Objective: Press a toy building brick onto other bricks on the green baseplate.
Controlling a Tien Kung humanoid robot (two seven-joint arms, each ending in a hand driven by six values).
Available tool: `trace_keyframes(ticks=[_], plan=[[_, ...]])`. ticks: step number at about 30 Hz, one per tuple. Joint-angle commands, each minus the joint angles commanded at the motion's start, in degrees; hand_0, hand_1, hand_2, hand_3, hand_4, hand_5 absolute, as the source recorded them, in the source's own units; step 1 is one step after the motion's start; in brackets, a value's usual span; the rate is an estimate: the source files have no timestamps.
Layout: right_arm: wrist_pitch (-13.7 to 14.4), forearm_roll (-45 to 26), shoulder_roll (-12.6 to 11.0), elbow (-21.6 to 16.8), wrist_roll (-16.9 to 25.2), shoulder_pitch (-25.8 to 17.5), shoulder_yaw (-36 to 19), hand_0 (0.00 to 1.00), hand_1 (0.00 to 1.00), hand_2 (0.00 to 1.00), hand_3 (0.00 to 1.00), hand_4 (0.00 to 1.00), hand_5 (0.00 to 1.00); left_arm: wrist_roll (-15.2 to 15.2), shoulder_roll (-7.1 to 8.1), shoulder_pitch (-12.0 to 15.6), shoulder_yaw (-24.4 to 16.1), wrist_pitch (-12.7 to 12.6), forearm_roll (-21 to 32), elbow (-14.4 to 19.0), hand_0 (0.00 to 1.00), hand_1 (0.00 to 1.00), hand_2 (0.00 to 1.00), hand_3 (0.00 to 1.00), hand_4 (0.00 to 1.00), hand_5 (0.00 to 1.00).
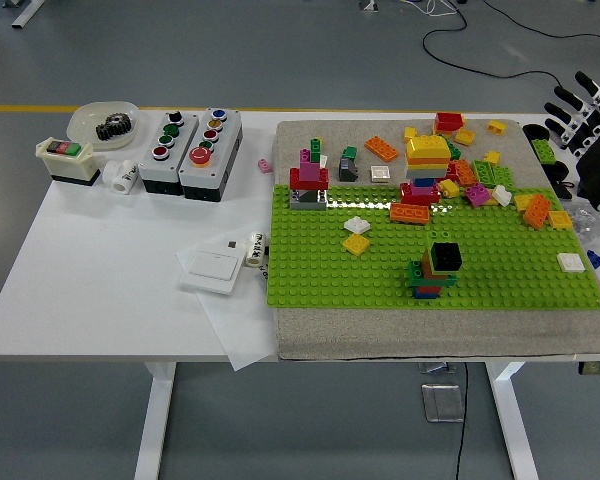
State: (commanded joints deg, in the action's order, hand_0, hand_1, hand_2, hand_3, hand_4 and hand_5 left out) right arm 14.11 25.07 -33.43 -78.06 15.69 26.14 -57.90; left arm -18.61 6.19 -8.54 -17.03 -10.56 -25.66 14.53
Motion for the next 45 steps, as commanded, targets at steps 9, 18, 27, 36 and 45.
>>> trace_keyframes(ticks=[9, 18, 27, 36, 45], plan=[[0.38, 0.1, 0.04, 0.13, -0.58, 0.01, -0.5, 0.945, 0.862, 0.884, 0.979, 0.998, 0.953, 0.2, 0.02, -0.3, 0.34, 0.04, 0.42, -0.05, 0.491, 0.57, 0.654, 0.624, 0.658, 0.747], [0.43, -0.92, -0.17, 0.04, -0.8, -0.4, -1.43, 0.944, 0.862, 0.882, 0.974, 0.998, 0.948, 0.35, -0.07, -0.53, 0.4, 0.05, 0.46, 0.01, 0.493, 0.574, 0.656, 0.624, 0.657, 0.745], [0.57, -1.54, -0.24, 0.06, -0.7, 0.06, -1.85, 0.942, 0.86, 0.881, 0.973, 0.998, 0.939, 0.39, 0.03, -0.71, 0.49, 0.18, 0.33, -0.02, 0.492, 0.574, 0.657, 0.622, 0.658, 0.746], [0.54, -2.06, 0.03, 0.21, -0.71, 0.26, -1.64, 0.936, 0.858, 0.881, 0.969, 0.998, 0.938, 0.56, 0.03, -0.8, 0.86, -0.03, 1.06, -0.01, 0.492, 0.573, 0.657, 0.622, 0.657, 0.745], [-0.21, -4.74, 0.61, 0.53, -1.73, -0.09, -2.48, 0.924, 0.849, 0.873, 0.936, 0.998, 0.937, 0.74, 0.23, -0.86, 1.2, -0.1, 1.19, 0.05, 0.49, 0.566, 0.648, 0.623, 0.658, 0.746]])
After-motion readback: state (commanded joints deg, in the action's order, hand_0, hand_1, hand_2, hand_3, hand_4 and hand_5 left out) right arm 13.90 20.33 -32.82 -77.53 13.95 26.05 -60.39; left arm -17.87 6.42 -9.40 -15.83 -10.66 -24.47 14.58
